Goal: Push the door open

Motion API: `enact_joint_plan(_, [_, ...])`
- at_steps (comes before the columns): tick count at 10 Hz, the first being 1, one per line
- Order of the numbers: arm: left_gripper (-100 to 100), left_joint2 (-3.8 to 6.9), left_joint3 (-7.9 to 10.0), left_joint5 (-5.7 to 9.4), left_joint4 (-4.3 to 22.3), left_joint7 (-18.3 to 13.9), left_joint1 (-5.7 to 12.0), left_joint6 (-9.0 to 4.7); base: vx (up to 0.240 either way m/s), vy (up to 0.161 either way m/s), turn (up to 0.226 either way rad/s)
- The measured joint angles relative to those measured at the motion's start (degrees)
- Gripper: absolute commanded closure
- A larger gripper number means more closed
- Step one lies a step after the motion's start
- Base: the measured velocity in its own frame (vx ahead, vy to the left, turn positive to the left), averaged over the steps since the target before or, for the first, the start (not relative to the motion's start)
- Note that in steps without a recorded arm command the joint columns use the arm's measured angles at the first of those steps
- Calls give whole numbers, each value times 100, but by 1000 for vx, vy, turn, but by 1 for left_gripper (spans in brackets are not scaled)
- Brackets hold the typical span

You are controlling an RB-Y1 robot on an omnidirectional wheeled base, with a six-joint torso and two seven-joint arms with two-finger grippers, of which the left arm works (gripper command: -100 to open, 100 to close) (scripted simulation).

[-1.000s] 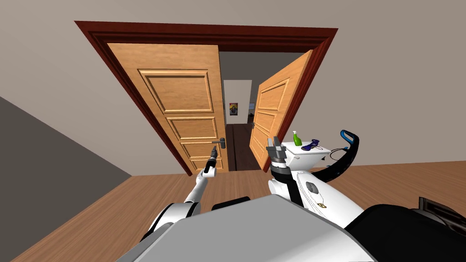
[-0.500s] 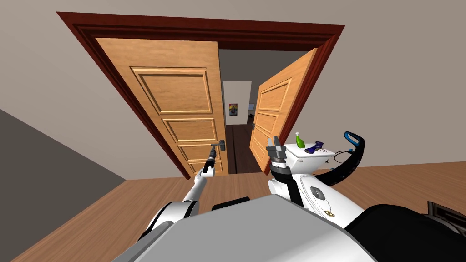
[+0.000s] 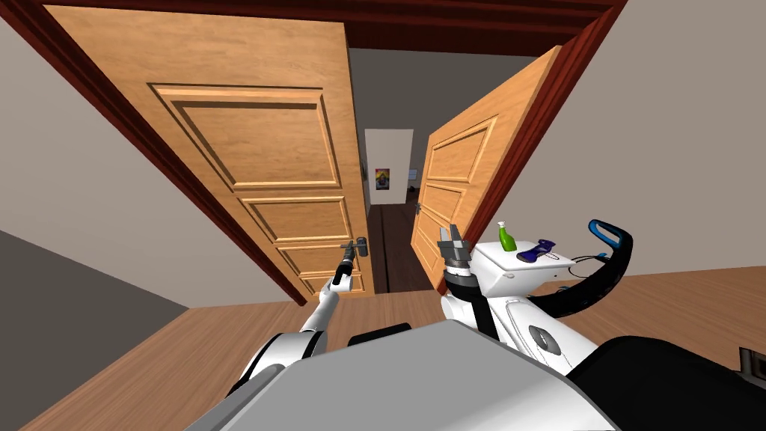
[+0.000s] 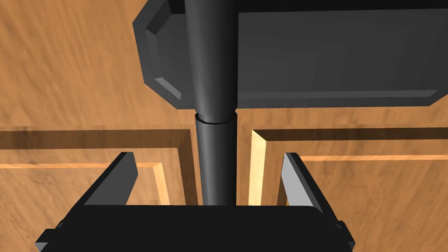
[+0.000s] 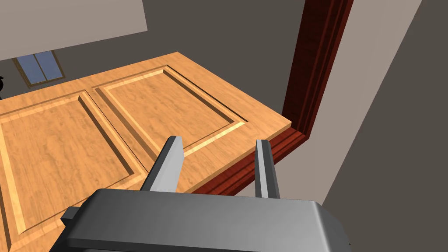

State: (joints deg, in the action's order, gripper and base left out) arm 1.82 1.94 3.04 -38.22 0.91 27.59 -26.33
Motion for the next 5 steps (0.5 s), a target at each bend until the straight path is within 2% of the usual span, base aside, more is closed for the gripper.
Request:
enact_joint_plan(1, [-100, -48, 13, 4, 23, 3, 10, -12, 69, -9, -1])
enact_joint_plan(2, [100, -53, 14, 5, 25, 4, 13, -15, -7, 2, 4])
enact_joint_plan(5, [100, -40, 20, 8, 11, -1, 34, -12, -10, 3, -7])
